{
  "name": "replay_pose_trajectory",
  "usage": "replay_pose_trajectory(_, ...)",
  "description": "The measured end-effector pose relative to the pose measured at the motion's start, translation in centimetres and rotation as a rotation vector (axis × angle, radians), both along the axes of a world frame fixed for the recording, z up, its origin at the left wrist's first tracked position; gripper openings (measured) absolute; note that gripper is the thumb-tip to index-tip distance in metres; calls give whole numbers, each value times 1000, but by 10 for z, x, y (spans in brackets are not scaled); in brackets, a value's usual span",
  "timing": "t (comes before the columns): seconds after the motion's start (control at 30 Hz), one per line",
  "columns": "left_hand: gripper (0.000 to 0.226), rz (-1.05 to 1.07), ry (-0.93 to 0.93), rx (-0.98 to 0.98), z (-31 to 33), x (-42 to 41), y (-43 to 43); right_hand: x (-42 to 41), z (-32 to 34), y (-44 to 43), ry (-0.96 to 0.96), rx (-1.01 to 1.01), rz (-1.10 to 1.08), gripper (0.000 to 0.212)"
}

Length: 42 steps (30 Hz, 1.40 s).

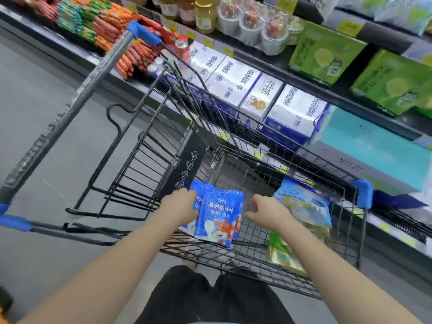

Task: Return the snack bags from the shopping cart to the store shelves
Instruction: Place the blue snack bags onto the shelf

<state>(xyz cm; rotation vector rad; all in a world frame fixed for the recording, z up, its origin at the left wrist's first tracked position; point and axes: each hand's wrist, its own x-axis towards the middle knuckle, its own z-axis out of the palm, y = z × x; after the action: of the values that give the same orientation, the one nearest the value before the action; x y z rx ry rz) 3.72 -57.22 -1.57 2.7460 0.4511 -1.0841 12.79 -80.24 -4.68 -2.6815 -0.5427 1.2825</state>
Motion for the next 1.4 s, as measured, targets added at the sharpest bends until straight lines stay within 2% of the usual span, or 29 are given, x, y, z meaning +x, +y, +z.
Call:
replay_pose_trajectory(0.2,39,-125,90,-30,-36,19,12,-22,-25,1,106,-6,-223,43)
replay_pose_trajectory(0.33,44,-174,138,-42,-66,20,21,-40,-58,2,199,3,-370,37)
replay_pose_trajectory(0.43,50,-176,156,-52,-83,19,29,-47,-75,8,279,13,-454,36)
replay_pose_trajectory(0.57,47,-145,152,-73,-104,17,37,-49,-105,17,356,25,-584,31)
replay_pose_trajectory(0.67,46,-117,148,-90,-115,15,40,-50,-131,23,402,52,-676,44)
replay_pose_trajectory(0.77,48,-91,138,-101,-123,11,42,-53,-160,30,437,89,-777,32)
replay_pose_trajectory(0.9,47,-80,137,-120,-132,6,41,-62,-203,38,483,103,-882,62)
replay_pose_trajectory(1.07,51,-68,129,-108,-135,3,41,-59,-211,48,438,66,-939,71)
replay_pose_trajectory(1.23,52,-35,136,-132,-136,3,45,-56,-217,44,441,66,-960,58)
replay_pose_trajectory(1.4,53,-8,157,-139,-138,3,43,-59,-213,40,551,134,-1092,42)
